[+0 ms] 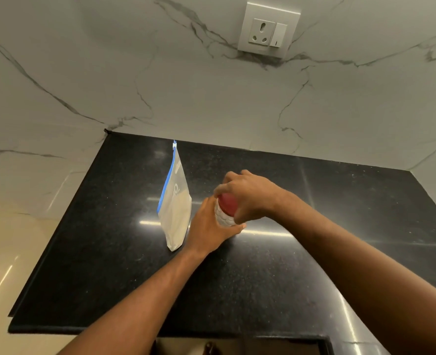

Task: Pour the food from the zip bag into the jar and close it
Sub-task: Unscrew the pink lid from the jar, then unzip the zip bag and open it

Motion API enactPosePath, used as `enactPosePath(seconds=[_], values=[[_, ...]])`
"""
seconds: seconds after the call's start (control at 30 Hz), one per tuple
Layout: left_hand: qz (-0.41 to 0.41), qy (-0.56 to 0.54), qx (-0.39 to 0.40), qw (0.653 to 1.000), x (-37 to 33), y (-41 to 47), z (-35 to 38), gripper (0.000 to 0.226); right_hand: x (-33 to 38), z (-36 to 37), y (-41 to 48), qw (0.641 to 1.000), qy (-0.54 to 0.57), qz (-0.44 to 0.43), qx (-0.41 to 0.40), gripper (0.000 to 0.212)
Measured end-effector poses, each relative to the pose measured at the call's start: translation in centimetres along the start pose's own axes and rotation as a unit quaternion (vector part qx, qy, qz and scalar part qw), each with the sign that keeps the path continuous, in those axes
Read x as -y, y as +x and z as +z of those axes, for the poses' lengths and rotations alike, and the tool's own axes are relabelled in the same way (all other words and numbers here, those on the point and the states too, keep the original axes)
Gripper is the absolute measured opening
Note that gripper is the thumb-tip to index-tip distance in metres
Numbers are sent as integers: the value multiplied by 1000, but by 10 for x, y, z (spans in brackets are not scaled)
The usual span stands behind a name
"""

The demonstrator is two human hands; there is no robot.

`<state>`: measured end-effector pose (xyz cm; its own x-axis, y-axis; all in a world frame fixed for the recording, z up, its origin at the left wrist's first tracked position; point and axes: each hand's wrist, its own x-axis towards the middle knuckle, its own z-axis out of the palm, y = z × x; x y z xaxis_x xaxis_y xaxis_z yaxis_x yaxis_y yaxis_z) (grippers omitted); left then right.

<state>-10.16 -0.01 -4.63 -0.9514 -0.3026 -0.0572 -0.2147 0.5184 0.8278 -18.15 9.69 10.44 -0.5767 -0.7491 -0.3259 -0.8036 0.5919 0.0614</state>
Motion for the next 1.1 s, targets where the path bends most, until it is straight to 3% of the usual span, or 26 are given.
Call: enactPosePath(seconds=[0.1,0.23,0.33,0.4,0.47,0.6,0.7,0.8,0.87,0.97,1.1], values=[[16,-15,0,1000,-4,-3,-8,92,-16,-1,-22,995,73,-21,-62,76],[21,-85,-2,996,-10,-10,-11,88,-51,31,-62,965,196,149,-86,92],[8,-95,-3,995,-13,-15,-5,104,-55,81,-78,939,216,262,-59,103],[-26,-76,4,997,-15,-24,-2,128,-48,113,-78,931,215,289,-55,102],[-54,-67,-9,996,-16,-36,2,136,-42,138,-75,939,184,282,-65,100],[-89,-100,-32,990,-20,-73,4,119,-34,165,-69,942,180,274,-73,96],[-104,-146,-24,983,-16,-106,-5,94,-26,158,-73,932,200,279,-112,91],[-91,-170,-34,981,-11,-134,-28,41,-2,127,-83,872,299,240,-305,61],[-67,-163,-73,982,-9,-148,-50,16,28,93,-83,833,354,172,-389,36],[-26,-160,-172,972,-10,-158,-83,20,76,44,-72,832,400,36,-383,22],[-10,-147,-265,953,-13,-146,-115,36,110,3,-34,880,288,-82,-369,25]])
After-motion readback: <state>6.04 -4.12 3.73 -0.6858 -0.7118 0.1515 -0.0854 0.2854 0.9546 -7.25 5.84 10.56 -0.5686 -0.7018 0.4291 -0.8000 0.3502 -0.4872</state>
